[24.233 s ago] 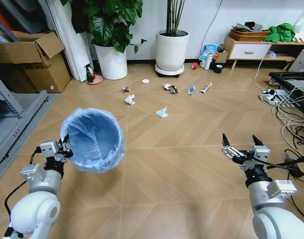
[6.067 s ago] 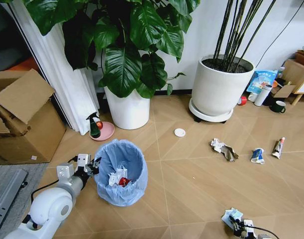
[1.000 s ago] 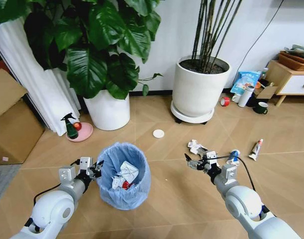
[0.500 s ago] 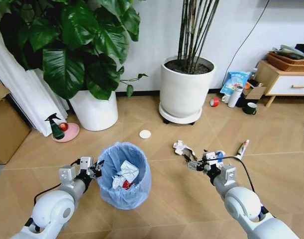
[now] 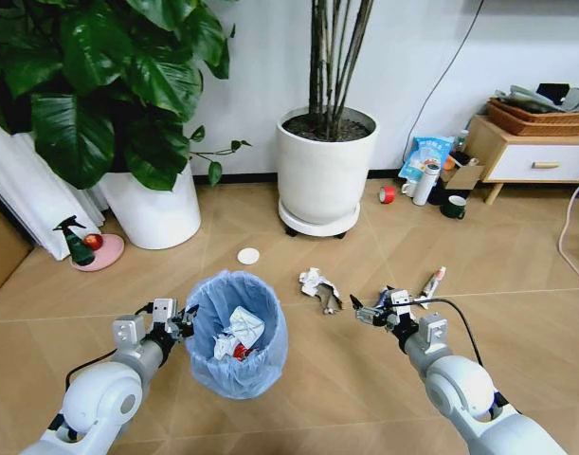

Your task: Pick up the trash bin and place the garbage on the floor into it.

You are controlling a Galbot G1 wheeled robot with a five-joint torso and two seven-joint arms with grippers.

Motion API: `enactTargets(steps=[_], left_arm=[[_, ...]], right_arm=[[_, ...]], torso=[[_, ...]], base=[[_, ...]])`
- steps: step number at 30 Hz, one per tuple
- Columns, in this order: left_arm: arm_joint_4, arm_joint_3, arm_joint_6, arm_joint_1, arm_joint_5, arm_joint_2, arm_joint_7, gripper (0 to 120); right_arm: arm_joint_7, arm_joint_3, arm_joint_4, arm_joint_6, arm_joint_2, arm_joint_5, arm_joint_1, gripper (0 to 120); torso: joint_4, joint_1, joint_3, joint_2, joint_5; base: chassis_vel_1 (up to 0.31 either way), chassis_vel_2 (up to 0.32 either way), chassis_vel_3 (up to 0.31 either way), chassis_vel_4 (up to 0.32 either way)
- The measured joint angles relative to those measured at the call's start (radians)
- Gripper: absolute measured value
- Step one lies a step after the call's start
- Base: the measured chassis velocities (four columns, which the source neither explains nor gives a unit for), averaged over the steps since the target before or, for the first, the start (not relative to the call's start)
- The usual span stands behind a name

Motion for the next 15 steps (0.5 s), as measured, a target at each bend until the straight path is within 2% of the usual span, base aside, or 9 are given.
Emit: enactTargets(steps=[4,8,15], left_arm=[[0.001,0.0,0.0,-0.001,0.0,0.0,0.001,0],[0.001,0.0,-0.001,0.001,0.0,0.0,0.001,0],[0.001,-0.002,-0.003,0.001,0.0,0.0,0.002,0]], right_arm=[[0.001,-0.007,-0.011,0.016,0.002,-0.004,0.01,100],[-0.001,-0.012,-0.018,0.03,0.002,-0.004,0.013,100],[-0.003,-0.017,-0.021,0.039,0.001,-0.005,0.012,100]], torso=[[0.0001,0.0,0.0,0.0,-0.0003],[0.0002,0.0,0.0,0.0,-0.0009],[0.0005,0.0,0.0,0.0,-0.0007]], base=[[-0.123,-0.118,0.129,0.122],[-0.025,-0.015,0.015,0.026],[-0.011,0.103,0.02,-0.077]])
